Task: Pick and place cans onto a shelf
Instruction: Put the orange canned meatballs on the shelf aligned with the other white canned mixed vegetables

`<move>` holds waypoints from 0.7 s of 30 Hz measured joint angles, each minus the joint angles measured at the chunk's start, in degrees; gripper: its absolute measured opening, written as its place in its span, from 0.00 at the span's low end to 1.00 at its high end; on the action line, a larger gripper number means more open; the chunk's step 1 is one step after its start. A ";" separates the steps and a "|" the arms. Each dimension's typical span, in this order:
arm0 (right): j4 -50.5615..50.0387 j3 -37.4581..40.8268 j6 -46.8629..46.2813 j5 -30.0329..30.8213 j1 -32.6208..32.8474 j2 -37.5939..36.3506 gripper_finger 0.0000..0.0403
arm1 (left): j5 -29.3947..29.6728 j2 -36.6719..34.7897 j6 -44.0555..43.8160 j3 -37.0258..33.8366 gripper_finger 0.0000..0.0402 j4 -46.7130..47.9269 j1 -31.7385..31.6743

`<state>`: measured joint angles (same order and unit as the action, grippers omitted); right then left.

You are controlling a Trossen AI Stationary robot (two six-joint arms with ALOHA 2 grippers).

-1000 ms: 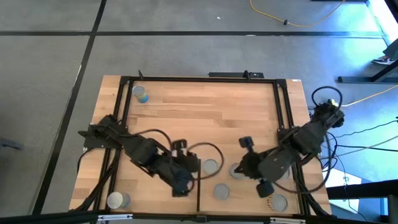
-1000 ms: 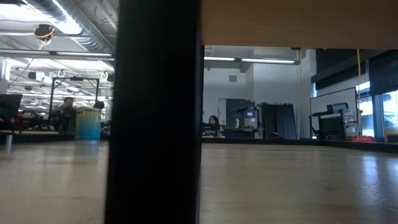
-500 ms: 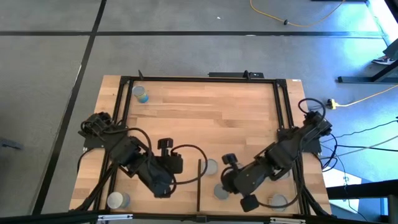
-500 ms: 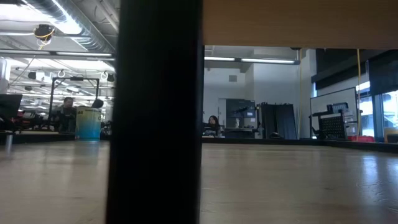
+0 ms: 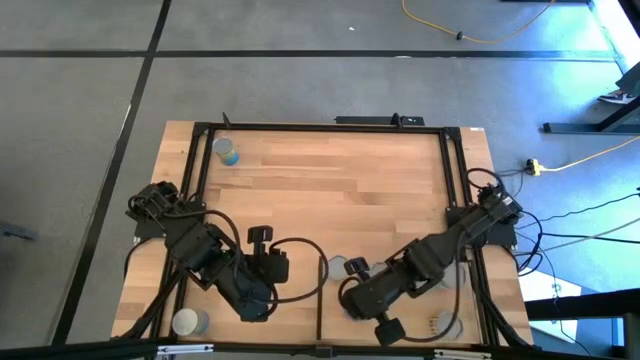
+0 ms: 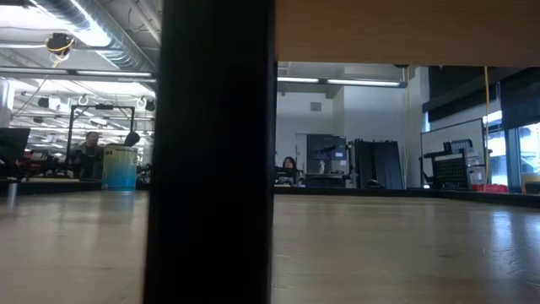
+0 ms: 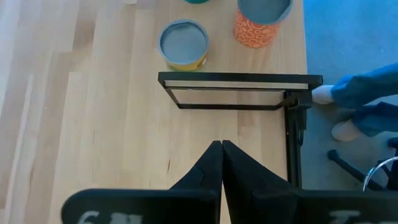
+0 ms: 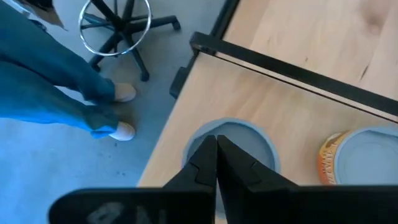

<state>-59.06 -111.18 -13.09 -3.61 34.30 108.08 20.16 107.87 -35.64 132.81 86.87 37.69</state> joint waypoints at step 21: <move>-7.51 -0.11 -4.71 0.28 -0.08 3.14 0.02 | -1.20 0.02 -0.13 0.00 0.00 0.03 1.07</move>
<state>-66.57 -111.28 -17.80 -3.33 34.22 111.22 18.96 107.90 -35.77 132.81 86.90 38.76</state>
